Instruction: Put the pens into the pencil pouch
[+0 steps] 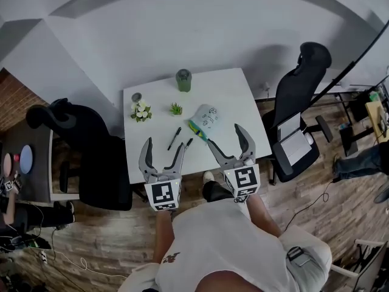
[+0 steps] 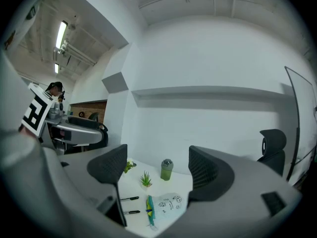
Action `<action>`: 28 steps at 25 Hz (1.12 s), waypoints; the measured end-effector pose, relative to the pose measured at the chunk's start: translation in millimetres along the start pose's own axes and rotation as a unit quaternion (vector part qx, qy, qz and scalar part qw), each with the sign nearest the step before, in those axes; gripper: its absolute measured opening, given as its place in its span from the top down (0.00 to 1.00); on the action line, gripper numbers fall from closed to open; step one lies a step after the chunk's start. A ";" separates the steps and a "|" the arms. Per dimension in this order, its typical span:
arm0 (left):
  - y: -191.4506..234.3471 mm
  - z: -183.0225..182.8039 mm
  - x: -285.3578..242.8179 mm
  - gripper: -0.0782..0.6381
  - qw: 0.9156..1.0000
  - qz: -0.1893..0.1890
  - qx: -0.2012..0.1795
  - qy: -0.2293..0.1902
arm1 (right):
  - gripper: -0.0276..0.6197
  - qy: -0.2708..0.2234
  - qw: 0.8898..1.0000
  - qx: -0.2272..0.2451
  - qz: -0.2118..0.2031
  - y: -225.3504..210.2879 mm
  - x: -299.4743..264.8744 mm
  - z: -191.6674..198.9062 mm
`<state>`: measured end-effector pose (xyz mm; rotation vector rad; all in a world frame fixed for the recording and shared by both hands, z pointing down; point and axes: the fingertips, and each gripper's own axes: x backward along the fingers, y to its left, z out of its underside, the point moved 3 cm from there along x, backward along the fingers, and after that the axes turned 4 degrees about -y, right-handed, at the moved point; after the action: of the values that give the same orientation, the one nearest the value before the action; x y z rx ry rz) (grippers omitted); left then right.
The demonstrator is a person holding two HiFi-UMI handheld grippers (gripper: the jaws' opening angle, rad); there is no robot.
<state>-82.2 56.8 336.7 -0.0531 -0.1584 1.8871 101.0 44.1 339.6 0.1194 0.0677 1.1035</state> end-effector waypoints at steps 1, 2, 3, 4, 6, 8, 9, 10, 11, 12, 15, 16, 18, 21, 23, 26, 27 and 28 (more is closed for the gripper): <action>1.7 0.7 -8.6 0.35 1.000 -0.003 0.000 0.002 | 0.37 0.001 1.000 -0.001 -0.003 -5.4 -8.6 0.8; 3.1 1.3 -17.5 0.35 1.000 -0.005 0.000 0.005 | 0.37 0.002 1.000 -0.002 -0.007 -11.2 -17.1 1.5; 4.1 1.6 -26.5 0.35 1.000 -0.008 -0.001 0.007 | 0.37 0.003 1.000 -0.002 -0.010 -17.3 -25.5 2.2; 4.9 1.8 -35.2 0.35 1.000 -0.010 -0.001 0.009 | 0.37 0.003 1.000 -0.003 -0.014 -23.5 -33.4 2.9; 5.8 2.4 -51.5 0.35 1.000 -0.015 -0.003 0.014 | 0.37 0.005 1.000 -0.006 -0.020 -35.4 -48.3 5.0; 6.1 3.8 -68.1 0.35 1.000 -0.019 -0.004 0.019 | 0.37 0.007 1.000 -0.009 -0.027 -47.2 -63.0 8.0; 6.1 4.6 -76.6 0.35 1.000 -0.021 -0.006 0.022 | 0.37 0.008 0.999 -0.010 -0.030 -53.1 -70.5 9.8; 6.2 5.6 -84.9 0.35 0.999 -0.023 -0.007 0.025 | 0.37 0.009 0.999 -0.011 -0.034 -58.9 -77.9 11.7; 6.0 6.7 -92.8 0.35 0.999 -0.025 -0.008 0.028 | 0.37 0.010 0.999 -0.013 -0.037 -64.2 -85.0 13.7; 5.6 7.9 -100.0 0.35 0.999 -0.027 -0.009 0.031 | 0.37 0.012 0.999 -0.014 -0.041 -69.2 -91.4 15.9; 2.9 13.9 -118.9 0.35 0.999 -0.031 -0.008 0.041 | 0.38 0.021 0.998 -0.020 -0.051 -82.6 -106.9 25.3; 2.5 16.6 -124.6 0.35 0.998 -0.032 -0.007 0.044 | 0.38 0.027 0.998 -0.023 -0.054 -86.5 -111.8 29.1; 2.1 22.0 -134.2 0.35 0.998 -0.033 -0.006 0.053 | 0.39 0.036 0.997 -0.031 -0.061 -91.8 -120.8 35.4; -0.4 32.4 -144.3 0.37 0.997 -0.027 -0.005 0.071 | 0.39 0.045 0.996 -0.038 -0.072 -96.5 -130.8 43.3; -0.8 41.8 -150.9 0.37 0.996 -0.024 -0.005 0.085 | 0.40 0.051 0.995 -0.041 -0.078 -99.1 -138.1 50.5; -0.1 56.4 -158.7 0.39 0.994 -0.022 -0.003 0.103 | 0.41 0.064 0.993 -0.048 -0.089 -99.6 -147.8 62.4; -0.1 61.5 -160.2 0.39 0.994 -0.020 -0.003 0.109 | 0.41 0.069 0.992 -0.049 -0.093 -99.0 -150.1 66.5; 0.2 66.9 -160.8 0.39 0.993 -0.019 -0.002 0.116 | 0.41 0.075 0.991 -0.050 -0.098 -97.5 -152.0 70.8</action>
<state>-39.2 -101.3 396.0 -0.2691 -0.0040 1.8280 127.2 -139.5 396.3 -0.0591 0.1547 0.9164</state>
